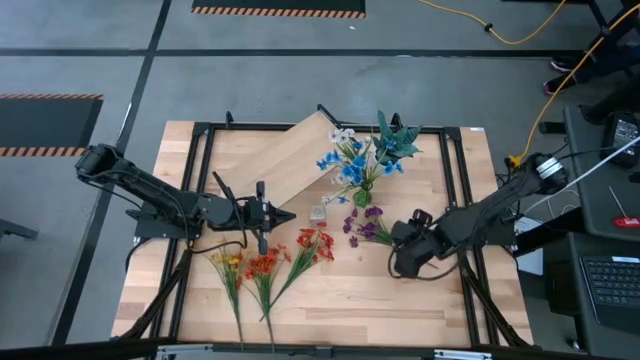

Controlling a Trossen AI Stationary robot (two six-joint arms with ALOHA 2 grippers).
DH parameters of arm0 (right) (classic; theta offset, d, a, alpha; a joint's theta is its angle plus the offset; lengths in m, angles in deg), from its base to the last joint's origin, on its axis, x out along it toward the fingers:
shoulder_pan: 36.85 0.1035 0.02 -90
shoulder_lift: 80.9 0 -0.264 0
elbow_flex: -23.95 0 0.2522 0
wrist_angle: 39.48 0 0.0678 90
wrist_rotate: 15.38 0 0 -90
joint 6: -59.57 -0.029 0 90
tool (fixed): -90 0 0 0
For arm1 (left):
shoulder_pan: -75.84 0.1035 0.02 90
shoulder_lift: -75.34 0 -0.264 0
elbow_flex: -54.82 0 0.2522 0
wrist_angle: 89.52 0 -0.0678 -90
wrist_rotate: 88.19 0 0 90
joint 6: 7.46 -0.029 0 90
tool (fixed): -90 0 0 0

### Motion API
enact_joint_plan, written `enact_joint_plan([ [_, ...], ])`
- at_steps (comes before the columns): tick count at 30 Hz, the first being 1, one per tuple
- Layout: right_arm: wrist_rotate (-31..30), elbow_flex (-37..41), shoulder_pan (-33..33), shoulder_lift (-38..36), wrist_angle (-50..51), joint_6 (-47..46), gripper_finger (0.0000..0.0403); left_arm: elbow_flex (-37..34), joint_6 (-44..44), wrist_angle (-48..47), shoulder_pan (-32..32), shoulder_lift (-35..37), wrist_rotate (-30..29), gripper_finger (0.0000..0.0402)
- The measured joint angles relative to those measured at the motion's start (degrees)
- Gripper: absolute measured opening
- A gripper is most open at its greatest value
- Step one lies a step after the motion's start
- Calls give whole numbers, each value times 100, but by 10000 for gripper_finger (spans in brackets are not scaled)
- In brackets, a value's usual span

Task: Pick and place flowers into a vace then onto a shelf
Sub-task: Put the purple flowers into the green vase

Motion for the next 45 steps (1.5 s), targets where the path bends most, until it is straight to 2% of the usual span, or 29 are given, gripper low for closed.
enact_joint_plan([
  [5,51,5,-77,504,-28,-230,272,0,0,0,0,0,7,3],
  [8,94,159,-135,666,-403,-163,272,0,0,0,0,0,7,3],
  [12,247,555,-296,646,-1232,117,267,0,1,0,2,0,9,3],
  [25,408,1548,-868,595,-2608,676,251,0,2,-39,0,0,11,3],
  [35,380,1790,-896,581,-2732,685,249,0,1,-48,1,0,9,3],
  [39,377,1799,-901,584,-2716,685,226,0,1,-76,1,0,9,3],
  [45,341,1801,-909,588,-2682,678,154,0,2,-87,0,0,9,3],
])
